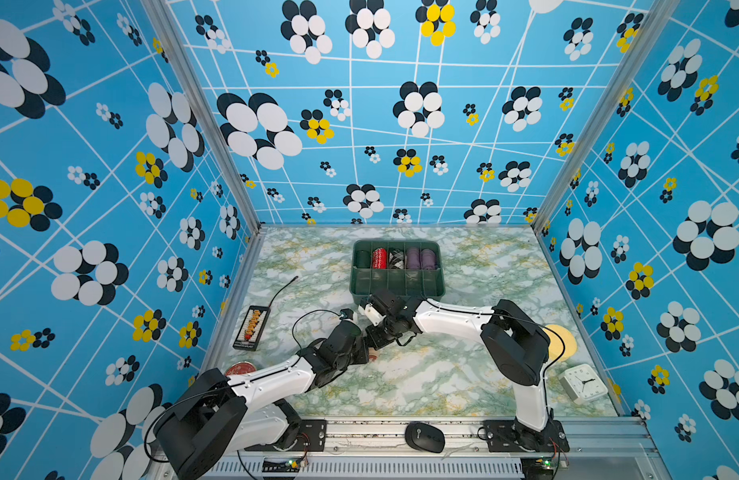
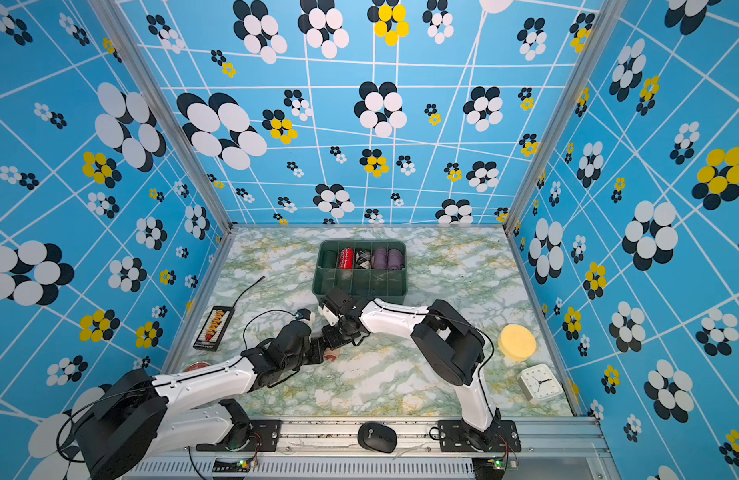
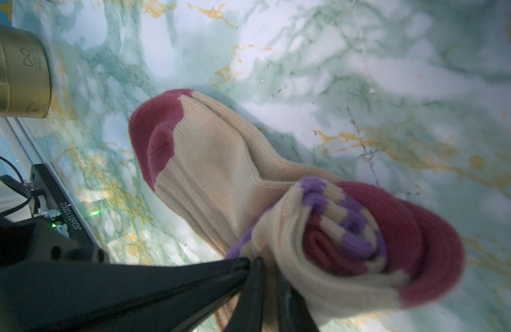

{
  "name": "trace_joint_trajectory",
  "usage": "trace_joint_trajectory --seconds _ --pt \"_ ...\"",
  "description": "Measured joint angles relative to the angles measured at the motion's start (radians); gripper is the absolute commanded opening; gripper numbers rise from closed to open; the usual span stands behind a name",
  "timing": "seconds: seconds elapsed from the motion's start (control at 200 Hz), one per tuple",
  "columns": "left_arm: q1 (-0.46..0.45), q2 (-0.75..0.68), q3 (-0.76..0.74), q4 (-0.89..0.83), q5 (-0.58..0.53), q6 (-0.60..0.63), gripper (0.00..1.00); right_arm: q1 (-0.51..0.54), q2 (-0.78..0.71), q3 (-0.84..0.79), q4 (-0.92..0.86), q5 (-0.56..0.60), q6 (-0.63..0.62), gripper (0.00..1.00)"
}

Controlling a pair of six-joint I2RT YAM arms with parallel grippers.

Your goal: Roll the socks

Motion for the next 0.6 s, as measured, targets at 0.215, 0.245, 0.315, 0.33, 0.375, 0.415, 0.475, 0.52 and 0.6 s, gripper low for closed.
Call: trace_joint_trajectory --seconds 0.215,0.245,0.315,0.33,0.375,0.415,0.475,0.52,0.6 --pt "0.000 0.003 0.000 0.003 0.007 -0.014 0.00 -0.001 0.000 -0.001 0.001 -0.002 0.000 0.15" --pt "0.000 0.001 0.000 0.003 0.008 -0.015 0.00 -0.002 0.000 -0.001 0.001 -0.003 0.000 0.15" --pt "0.001 -0.011 -0.002 0.002 0.011 -0.018 0.00 -0.002 0.000 -0.002 0.001 -0.004 0.000 0.15" --pt "0.001 -0.016 -0.002 0.000 0.011 -0.018 0.00 -0.002 0.000 -0.002 0.002 -0.004 0.000 0.15" --pt "0.000 -0.031 -0.003 -0.005 0.014 -0.019 0.00 -0.002 0.000 -0.002 0.002 -0.006 0.001 0.15" --pt "0.000 -0.043 -0.004 -0.008 0.016 -0.022 0.00 -0.002 0.000 -0.002 0.003 -0.007 0.001 0.15" --pt "-0.002 -0.064 -0.004 -0.008 0.030 -0.022 0.00 -0.002 0.002 -0.002 0.004 -0.007 0.001 0.15" --pt "-0.002 -0.077 -0.004 -0.006 0.037 -0.022 0.00 -0.003 0.002 -0.002 0.004 -0.009 0.001 0.15" --pt "-0.002 -0.082 -0.004 -0.004 0.044 -0.022 0.00 -0.003 0.002 -0.002 0.004 -0.010 0.001 0.15"
